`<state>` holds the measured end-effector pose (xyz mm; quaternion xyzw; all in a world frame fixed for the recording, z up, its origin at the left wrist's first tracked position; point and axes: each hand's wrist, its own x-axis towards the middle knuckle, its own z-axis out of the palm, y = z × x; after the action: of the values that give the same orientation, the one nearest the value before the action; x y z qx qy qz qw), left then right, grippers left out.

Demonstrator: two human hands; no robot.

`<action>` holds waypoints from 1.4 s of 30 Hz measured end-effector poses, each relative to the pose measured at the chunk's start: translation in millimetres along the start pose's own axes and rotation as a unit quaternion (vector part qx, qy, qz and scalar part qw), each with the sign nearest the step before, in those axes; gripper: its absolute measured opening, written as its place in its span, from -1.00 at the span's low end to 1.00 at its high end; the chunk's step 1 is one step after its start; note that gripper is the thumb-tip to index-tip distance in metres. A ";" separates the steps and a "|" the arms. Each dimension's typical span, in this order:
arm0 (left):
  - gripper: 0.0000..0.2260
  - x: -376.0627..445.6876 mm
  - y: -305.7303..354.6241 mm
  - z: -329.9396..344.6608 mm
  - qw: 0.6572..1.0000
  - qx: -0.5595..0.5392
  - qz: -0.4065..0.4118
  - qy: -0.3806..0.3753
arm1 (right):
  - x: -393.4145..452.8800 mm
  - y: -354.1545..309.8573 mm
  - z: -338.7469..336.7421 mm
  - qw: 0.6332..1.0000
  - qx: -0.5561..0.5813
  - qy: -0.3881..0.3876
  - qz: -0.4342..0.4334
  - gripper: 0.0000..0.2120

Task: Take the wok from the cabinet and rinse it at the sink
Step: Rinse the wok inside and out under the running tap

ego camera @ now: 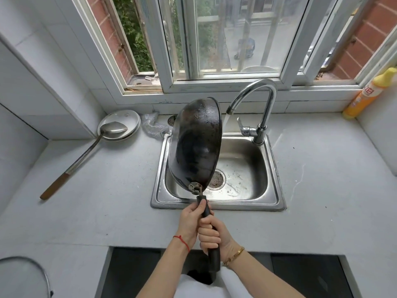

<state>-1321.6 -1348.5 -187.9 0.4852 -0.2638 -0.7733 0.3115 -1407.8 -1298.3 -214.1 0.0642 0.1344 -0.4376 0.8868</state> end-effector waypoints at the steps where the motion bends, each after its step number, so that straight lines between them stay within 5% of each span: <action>1: -0.82 0.0 -1.9 1.9 1.000 0.009 0.002 0.003 | -2.9 -1.0 1.6 0.999 -0.033 0.032 -0.003 -0.63; 4: -0.84 2.1 -8.4 3.7 1.000 0.023 0.002 0.013 | -14.3 -3.7 11.1 0.952 -0.218 0.212 -0.018 -0.64; 8: -0.87 6.3 -12.8 4.2 0.999 0.036 0.008 0.018 | -17.7 7.9 21.2 0.818 -0.379 0.415 -0.120 -0.79; 11: -0.86 6.4 -12.9 6.9 0.999 0.047 0.019 0.019 | -12.0 14.6 21.5 0.759 -0.416 0.466 -0.183 -0.81; 27: -0.88 9.1 -16.1 4.4 0.988 0.145 0.045 0.036 | -17.1 6.3 12.4 0.837 -0.370 0.389 -0.107 -0.69; 42: -0.84 24.0 -11.2 32.2 0.978 0.200 0.056 0.018 | -26.2 -19.7 5.6 0.850 -0.341 0.385 -0.111 -0.64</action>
<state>-1361.5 -1355.2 -197.3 0.5362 -0.4343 -0.6774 0.2551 -1437.6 -1291.7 -201.0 -0.0941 0.6121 -0.3996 0.6759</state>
